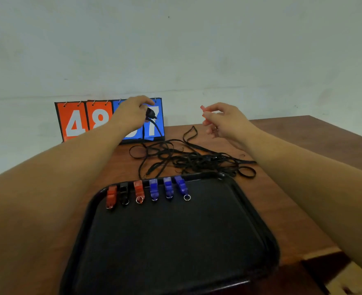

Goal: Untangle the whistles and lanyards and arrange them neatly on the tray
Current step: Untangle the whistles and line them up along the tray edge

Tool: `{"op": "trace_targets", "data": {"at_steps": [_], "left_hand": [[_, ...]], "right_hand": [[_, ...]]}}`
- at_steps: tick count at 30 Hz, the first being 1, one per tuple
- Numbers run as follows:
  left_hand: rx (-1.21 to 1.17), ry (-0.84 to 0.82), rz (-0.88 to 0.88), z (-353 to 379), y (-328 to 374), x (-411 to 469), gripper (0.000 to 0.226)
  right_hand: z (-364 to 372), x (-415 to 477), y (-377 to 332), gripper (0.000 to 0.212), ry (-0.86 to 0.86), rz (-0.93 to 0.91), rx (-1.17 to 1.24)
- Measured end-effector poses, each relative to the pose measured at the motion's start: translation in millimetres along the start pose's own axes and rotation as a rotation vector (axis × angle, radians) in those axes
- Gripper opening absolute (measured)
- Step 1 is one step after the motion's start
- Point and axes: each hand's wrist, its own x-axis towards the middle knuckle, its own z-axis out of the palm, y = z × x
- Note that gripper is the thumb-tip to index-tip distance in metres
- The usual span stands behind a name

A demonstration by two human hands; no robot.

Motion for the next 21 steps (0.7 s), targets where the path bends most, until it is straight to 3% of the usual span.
{"op": "trace_targets", "data": {"at_steps": [3,8,11,14,16,18,21], "left_hand": [[-0.165,0.002,-0.104,-3.9,9.0,-7.6,0.023],[0.03,-0.042,-0.086,-4.2,9.3,-22.8,0.029],[0.073,-0.054,-0.169,-5.0,10.9,-31.8,0.035],[-0.006,-0.106,-0.238,-3.7,10.9,-37.0,0.049],[-0.136,-0.079,-0.253,0.6,11.3,-35.5,0.041],[-0.121,-0.081,-0.211,6.3,13.4,-31.6,0.037],[-0.407,-0.059,-0.25,18.6,16.0,-30.1,0.022]], "right_hand": [[-8.9,-17.6,1.0,0.024,-0.039,0.023,0.026],[-20.1,-41.4,1.3,0.026,-0.064,0.066,-0.053],[-29.7,-49.3,5.8,0.025,-0.058,0.084,-0.143],[-40.0,-50.7,16.0,0.022,-0.064,0.11,-0.238],[-46.2,-49.2,26.1,0.022,-0.061,0.151,-0.263],[-49.8,-46.2,34.3,0.021,-0.033,0.184,-0.2],[-48.6,-39.4,38.5,0.018,0.0,0.231,0.05]]}}
